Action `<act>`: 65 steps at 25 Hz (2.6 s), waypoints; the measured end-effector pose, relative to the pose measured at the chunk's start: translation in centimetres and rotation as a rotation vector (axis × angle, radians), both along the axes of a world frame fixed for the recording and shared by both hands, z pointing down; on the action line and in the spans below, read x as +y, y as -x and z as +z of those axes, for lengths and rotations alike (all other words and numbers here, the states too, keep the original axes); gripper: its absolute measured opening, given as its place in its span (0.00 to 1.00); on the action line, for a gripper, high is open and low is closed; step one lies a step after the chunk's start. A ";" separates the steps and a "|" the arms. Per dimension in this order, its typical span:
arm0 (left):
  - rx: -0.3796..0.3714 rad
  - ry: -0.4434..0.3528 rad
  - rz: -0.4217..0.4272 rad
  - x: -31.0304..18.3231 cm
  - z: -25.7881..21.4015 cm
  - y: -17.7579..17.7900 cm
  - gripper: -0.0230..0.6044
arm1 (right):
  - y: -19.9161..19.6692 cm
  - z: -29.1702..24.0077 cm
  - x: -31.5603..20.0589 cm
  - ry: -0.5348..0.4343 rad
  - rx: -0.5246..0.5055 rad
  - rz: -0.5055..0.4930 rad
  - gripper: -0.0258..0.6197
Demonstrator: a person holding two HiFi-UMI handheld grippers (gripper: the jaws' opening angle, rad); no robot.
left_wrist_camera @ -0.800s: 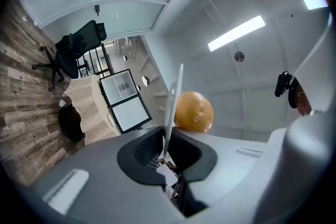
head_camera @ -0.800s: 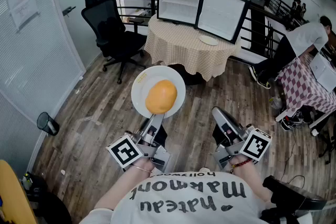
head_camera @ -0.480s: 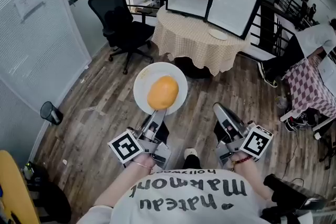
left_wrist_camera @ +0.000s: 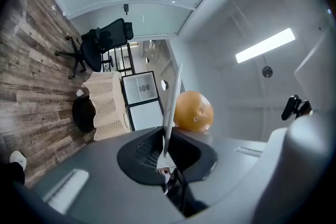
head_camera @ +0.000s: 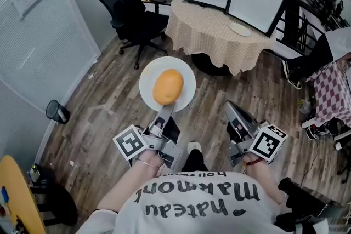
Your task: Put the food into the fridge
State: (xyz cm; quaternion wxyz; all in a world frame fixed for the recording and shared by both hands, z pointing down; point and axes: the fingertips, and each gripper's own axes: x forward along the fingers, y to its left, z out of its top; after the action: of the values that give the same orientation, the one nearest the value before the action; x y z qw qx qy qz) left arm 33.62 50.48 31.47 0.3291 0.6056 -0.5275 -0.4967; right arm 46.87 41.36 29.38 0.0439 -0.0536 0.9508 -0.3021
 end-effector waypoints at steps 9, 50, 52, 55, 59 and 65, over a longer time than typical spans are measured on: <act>0.107 0.017 0.087 -11.5 1.5 4.0 0.05 | 6.2 0.4 -11.8 0.011 -0.004 -0.025 0.06; 0.134 0.142 0.318 -41.3 4.0 27.8 0.08 | 29.2 2.8 -39.2 0.099 0.024 0.181 0.06; 0.139 0.151 0.334 -42.3 3.9 29.7 0.08 | 31.1 2.8 -40.2 0.108 0.025 0.197 0.06; 0.149 0.155 0.368 -44.1 3.8 32.3 0.08 | 33.6 2.7 -41.8 0.122 0.017 0.224 0.06; 0.136 0.154 0.410 -46.0 3.7 35.3 0.08 | 36.8 2.4 -43.8 0.136 -0.011 0.261 0.06; 0.097 0.144 0.435 -48.5 4.1 38.8 0.06 | 40.8 3.8 -45.4 0.138 0.014 0.280 0.06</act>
State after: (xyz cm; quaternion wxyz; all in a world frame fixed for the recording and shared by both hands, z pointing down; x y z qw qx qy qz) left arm -5.18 1.98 35.59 0.4957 0.6553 -0.4021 -0.4039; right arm 6.02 -4.00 33.14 0.0753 -0.1904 0.9113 -0.3572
